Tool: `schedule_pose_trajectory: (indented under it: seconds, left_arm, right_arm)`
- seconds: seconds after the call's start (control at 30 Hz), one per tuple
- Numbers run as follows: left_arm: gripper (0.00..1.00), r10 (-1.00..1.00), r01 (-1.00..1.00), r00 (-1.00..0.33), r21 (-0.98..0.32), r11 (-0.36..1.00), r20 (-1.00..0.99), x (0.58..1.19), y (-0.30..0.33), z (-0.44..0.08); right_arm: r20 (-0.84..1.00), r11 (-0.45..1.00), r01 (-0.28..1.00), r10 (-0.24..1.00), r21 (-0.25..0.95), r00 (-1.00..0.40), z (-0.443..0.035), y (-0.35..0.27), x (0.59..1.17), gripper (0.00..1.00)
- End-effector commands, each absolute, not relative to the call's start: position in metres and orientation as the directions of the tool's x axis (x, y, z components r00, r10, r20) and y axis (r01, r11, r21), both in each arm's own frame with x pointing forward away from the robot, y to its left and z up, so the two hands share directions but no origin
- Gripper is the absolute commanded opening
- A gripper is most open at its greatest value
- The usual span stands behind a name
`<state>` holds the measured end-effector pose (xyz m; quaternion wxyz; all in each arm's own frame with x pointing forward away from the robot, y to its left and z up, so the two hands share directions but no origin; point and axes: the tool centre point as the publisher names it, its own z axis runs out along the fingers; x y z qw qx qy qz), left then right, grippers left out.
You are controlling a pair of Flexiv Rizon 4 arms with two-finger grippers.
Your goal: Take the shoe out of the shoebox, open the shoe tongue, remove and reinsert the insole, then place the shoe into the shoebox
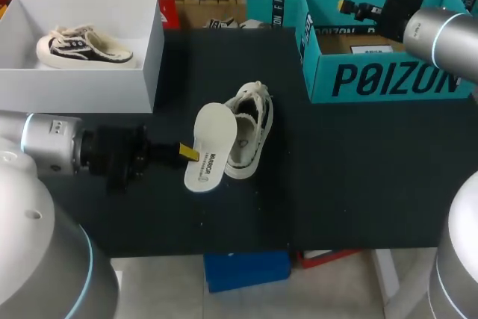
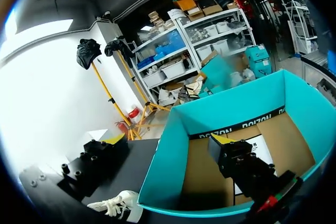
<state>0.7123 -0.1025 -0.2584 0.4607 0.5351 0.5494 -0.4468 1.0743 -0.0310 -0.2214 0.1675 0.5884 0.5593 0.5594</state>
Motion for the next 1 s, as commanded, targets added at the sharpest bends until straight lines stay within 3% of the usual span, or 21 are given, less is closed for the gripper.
schedule_pose_trajectory:
  seconds: [0.03,0.3,0.43,0.6,0.77,1.0]
  left_arm:
    - [0.00,0.164,0.999,-0.007,-0.001,0.036,-0.986,0.713,-0.106,-0.261]
    - [0.00,0.109,0.999,-0.039,-0.036,0.027,-0.993,0.711,-0.113,-0.265]
    - [0.00,0.093,0.999,-0.040,-0.038,0.030,-0.995,0.712,-0.108,-0.264]
    - [0.00,0.089,0.998,-0.043,-0.039,0.040,-0.995,0.715,-0.102,-0.265]
    - [0.00,0.094,0.998,-0.041,-0.037,0.043,-0.995,0.715,-0.100,-0.265]
    - [0.00,0.110,0.999,-0.032,-0.027,0.046,-0.993,0.714,-0.098,-0.263]
  right_arm:
    - [0.617,-0.572,0.234,0.745,0.786,-0.255,-0.230,-0.032,1.074,1.00]
    - [0.617,-0.572,0.234,0.745,0.786,-0.255,-0.230,-0.032,1.074,1.00]
    - [0.380,-0.322,0.228,0.877,0.919,-0.292,-0.229,-0.036,1.081,1.00]
    - [0.148,-0.075,0.216,0.927,0.973,-0.344,-0.221,-0.039,1.091,1.00]
    - [-0.040,0.126,0.203,0.923,0.971,-0.384,-0.214,-0.048,1.102,1.00]
    - [-0.290,0.409,0.270,0.875,0.872,-0.388,-0.216,-0.069,1.123,1.00]
